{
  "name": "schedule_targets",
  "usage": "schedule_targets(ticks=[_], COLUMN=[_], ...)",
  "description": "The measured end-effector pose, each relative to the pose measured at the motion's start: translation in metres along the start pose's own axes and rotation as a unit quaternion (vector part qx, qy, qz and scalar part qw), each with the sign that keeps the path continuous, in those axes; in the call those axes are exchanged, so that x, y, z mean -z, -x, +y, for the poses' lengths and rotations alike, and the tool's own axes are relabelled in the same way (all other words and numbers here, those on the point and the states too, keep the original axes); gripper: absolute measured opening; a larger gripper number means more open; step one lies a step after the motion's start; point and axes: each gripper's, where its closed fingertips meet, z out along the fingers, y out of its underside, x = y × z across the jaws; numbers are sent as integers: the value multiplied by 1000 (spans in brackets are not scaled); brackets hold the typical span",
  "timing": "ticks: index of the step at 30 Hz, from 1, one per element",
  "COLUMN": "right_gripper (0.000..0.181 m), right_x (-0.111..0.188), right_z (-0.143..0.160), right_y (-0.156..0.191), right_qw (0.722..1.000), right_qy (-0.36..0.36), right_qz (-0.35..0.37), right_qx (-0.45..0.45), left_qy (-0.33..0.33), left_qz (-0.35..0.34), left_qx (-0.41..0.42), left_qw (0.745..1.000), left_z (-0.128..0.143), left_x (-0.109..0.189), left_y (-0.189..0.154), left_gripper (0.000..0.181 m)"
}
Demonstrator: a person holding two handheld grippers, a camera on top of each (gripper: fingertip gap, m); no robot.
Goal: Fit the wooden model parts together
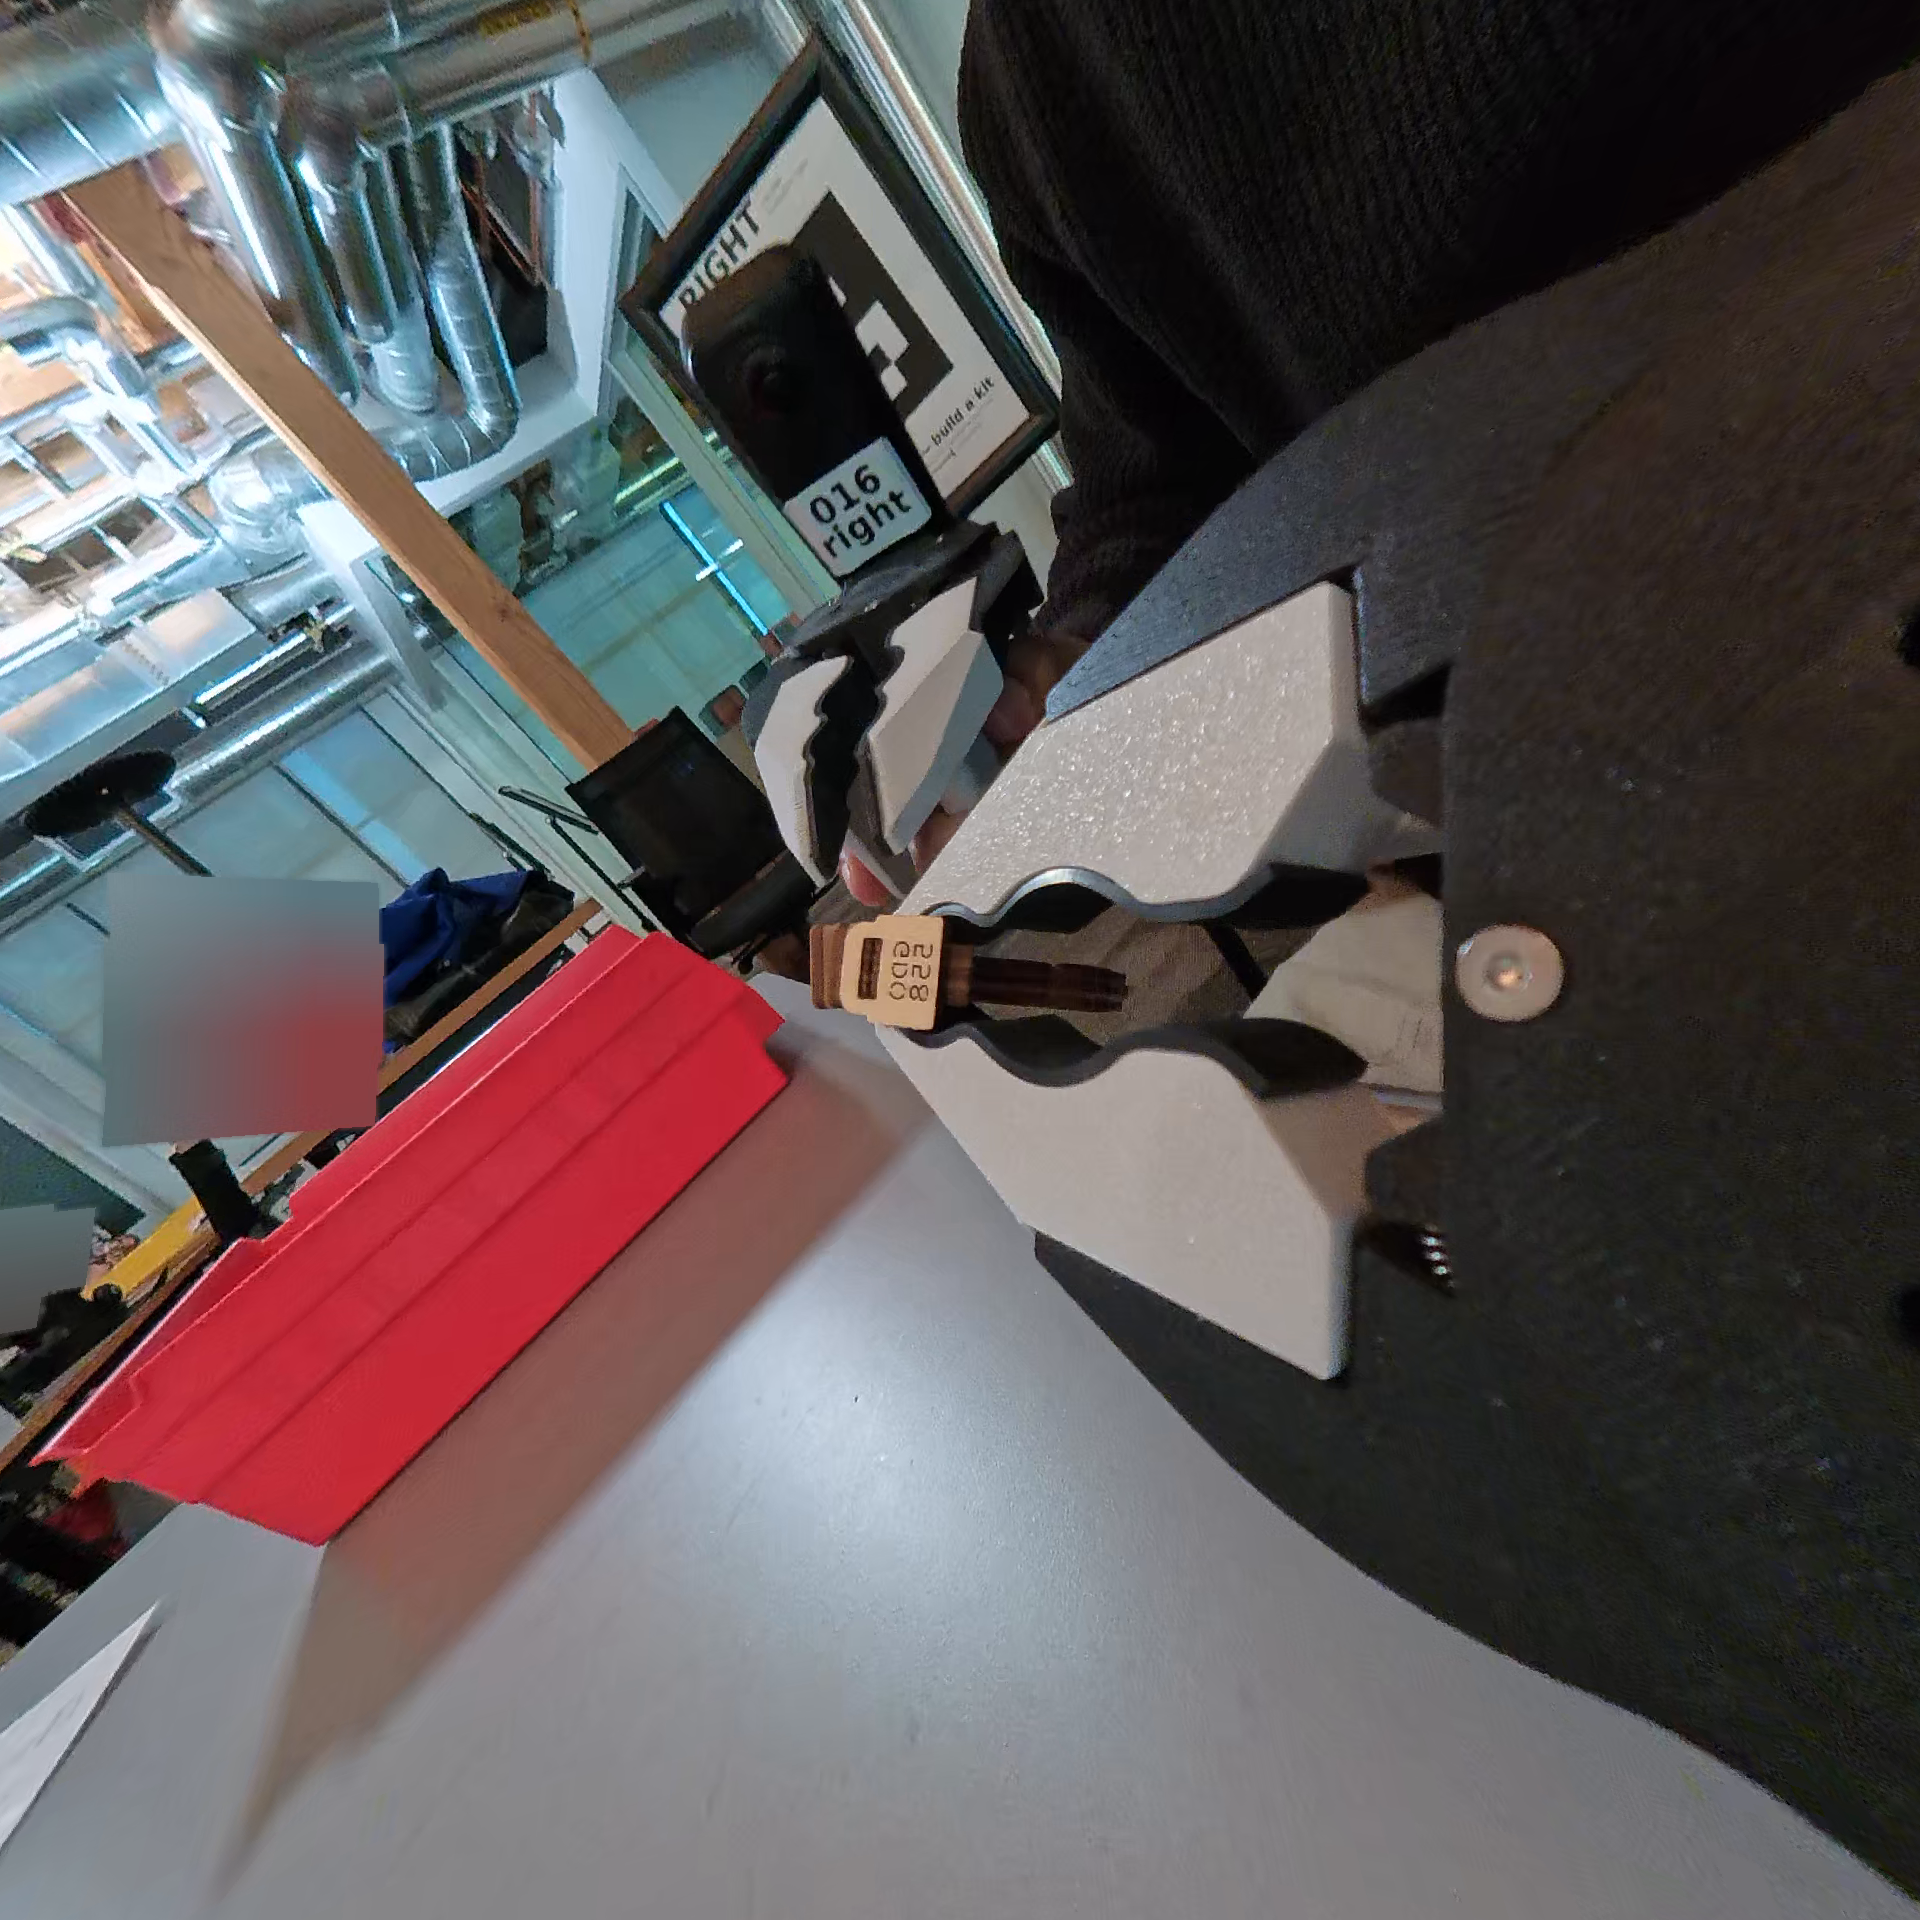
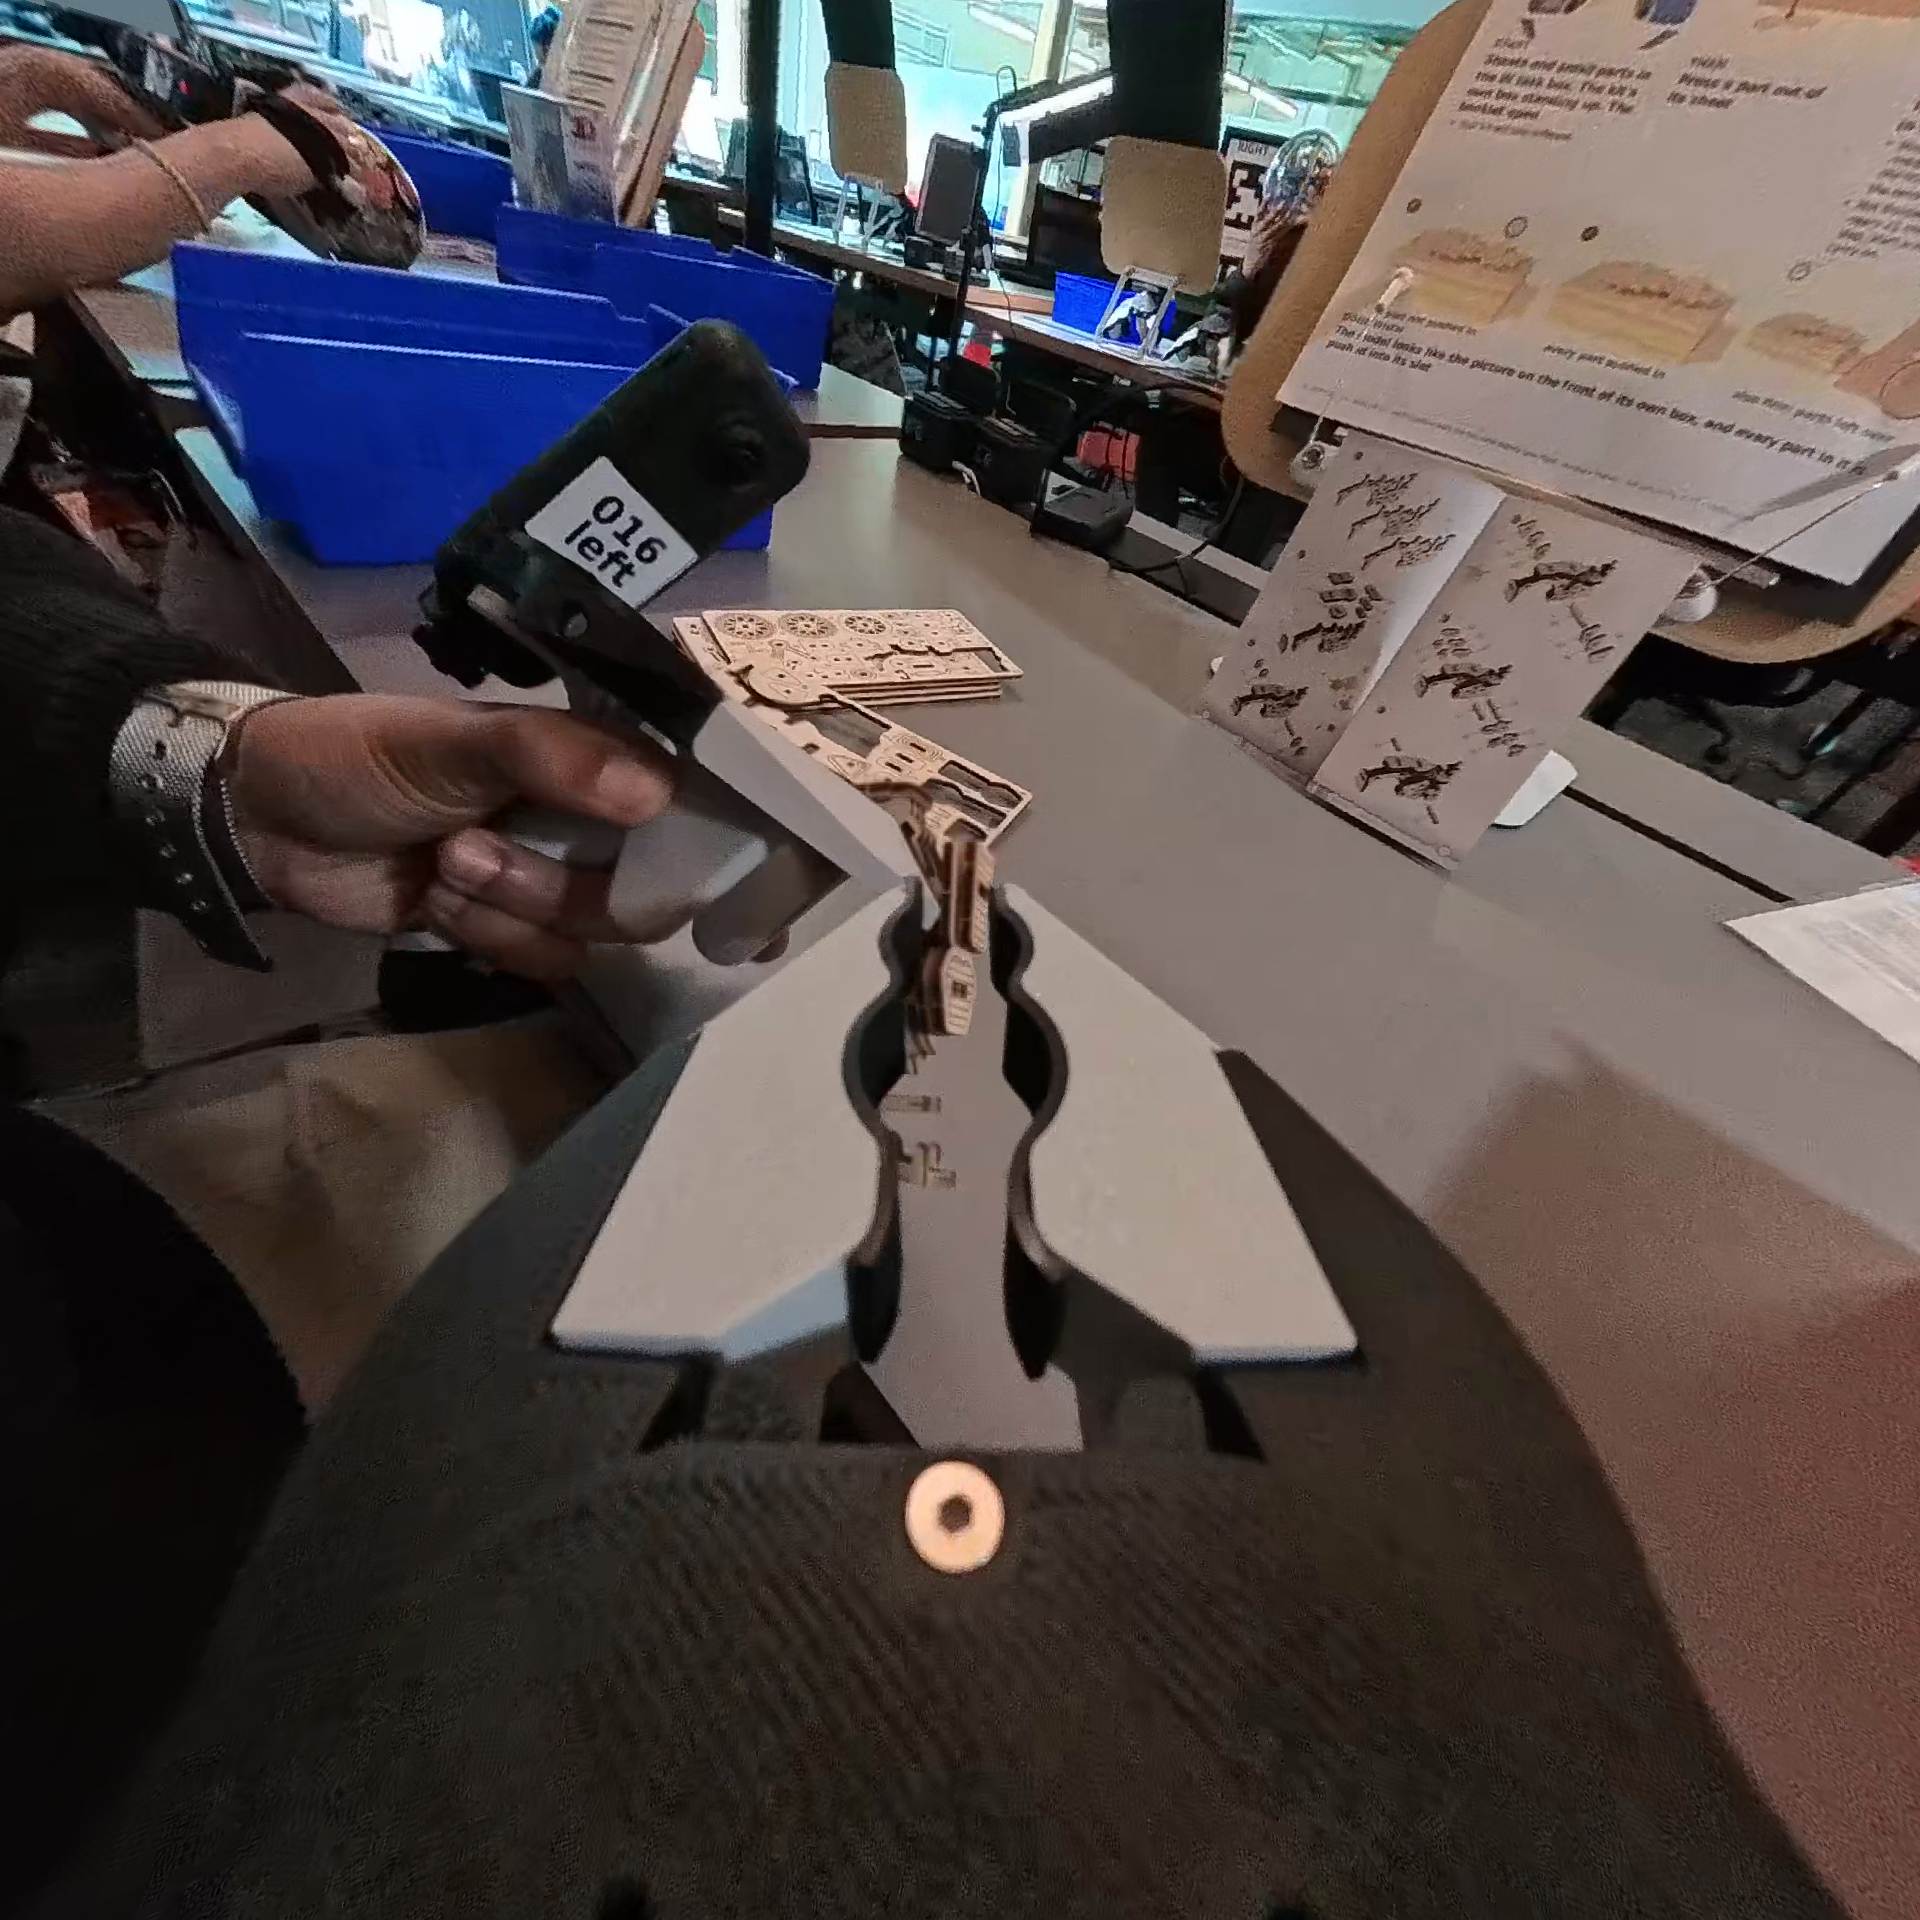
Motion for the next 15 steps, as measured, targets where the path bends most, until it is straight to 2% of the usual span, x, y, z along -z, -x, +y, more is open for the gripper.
schedule_targets(ticks=[4,15], right_gripper=[12,11], right_x=[-4,-4], right_z=[5,7], right_y=[3,-1], right_qw=[999,1000], right_qy=[19,19], right_qz=[14,15], right_qx=[29,10], left_qy=[-1,-16], left_qz=[-11,16], left_qx=[-13,11], left_qw=[1000,1000], left_z=[3,0], left_x=[-4,-5], left_y=[-1,-7], left_gripper=[6,6])
